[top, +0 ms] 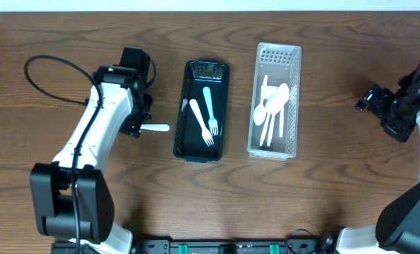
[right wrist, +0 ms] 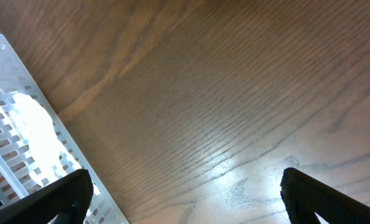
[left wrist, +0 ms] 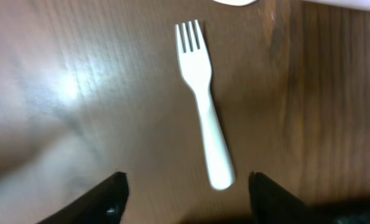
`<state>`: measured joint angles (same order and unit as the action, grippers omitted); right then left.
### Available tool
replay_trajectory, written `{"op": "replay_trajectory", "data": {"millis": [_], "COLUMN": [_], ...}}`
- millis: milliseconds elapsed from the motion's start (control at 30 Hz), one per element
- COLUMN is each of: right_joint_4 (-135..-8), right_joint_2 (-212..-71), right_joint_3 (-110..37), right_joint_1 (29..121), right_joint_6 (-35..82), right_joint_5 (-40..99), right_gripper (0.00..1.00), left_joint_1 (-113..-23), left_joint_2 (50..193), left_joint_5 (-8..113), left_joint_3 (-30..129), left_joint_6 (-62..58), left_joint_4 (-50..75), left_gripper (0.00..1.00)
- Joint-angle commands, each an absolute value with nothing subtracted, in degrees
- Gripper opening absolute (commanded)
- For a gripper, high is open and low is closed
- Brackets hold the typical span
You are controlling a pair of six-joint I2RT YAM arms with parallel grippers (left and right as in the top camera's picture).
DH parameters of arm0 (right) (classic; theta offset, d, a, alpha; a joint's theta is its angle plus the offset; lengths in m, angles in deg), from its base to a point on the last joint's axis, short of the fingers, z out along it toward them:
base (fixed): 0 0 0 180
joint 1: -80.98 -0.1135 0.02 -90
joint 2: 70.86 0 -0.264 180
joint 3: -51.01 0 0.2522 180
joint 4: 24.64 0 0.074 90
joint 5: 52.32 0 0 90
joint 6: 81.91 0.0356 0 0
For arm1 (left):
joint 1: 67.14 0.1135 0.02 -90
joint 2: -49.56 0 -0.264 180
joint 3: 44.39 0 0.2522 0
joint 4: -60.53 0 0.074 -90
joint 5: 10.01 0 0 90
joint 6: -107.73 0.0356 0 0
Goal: Pack container
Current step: 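Lower the left gripper onto the white fork and grasp it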
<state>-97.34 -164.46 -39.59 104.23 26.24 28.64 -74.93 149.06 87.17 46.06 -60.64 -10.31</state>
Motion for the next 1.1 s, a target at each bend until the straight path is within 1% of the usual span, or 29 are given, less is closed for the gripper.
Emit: {"op": "replay_trajectory", "data": {"millis": [0,100,267,433,600,967,1067], "right_joint_4": [-97.4,-97.4,-98.1,-98.6,-98.6,-98.6,-98.6], "right_joint_2": [-164.9,-164.9,-164.9,-164.9,-164.9,-164.9,-164.9], "right_joint_3": [-39.4,-39.4,-39.4,-39.4,-39.4,-39.4,-39.4], "right_joint_1": [104.6,104.6,104.6,104.6,104.6,104.6,104.6], "right_joint_6": [25.2,25.2,25.2,25.2,25.2,25.2,25.2], "right_joint_5": [28.4,28.4,28.4,28.4,28.4,28.4,28.4], "right_gripper": [0.99,0.99,0.99,0.99,0.99,0.99,0.99], "left_joint_1": [-74.4,-74.4,-73.6,-71.2,-69.5,-69.1,-69.1], "left_joint_2": [150.5,152.1,156.2,159.9,161.7,165.7,166.3], "left_joint_5": [86.7,86.7,85.8,81.9,81.0,77.0,76.9], "left_joint_3": [45.3,45.3,45.3,45.3,45.3,45.3,45.3], "left_joint_6": [-69.3,-72.6,-76.0,-76.0,-76.0,-74.3,-71.7], "left_joint_4": [-7.2,-5.6,-5.5,-5.3,-4.1,0.4,2.0], "left_gripper": [0.59,0.57,0.56,0.56,0.56,0.56,0.52]}}
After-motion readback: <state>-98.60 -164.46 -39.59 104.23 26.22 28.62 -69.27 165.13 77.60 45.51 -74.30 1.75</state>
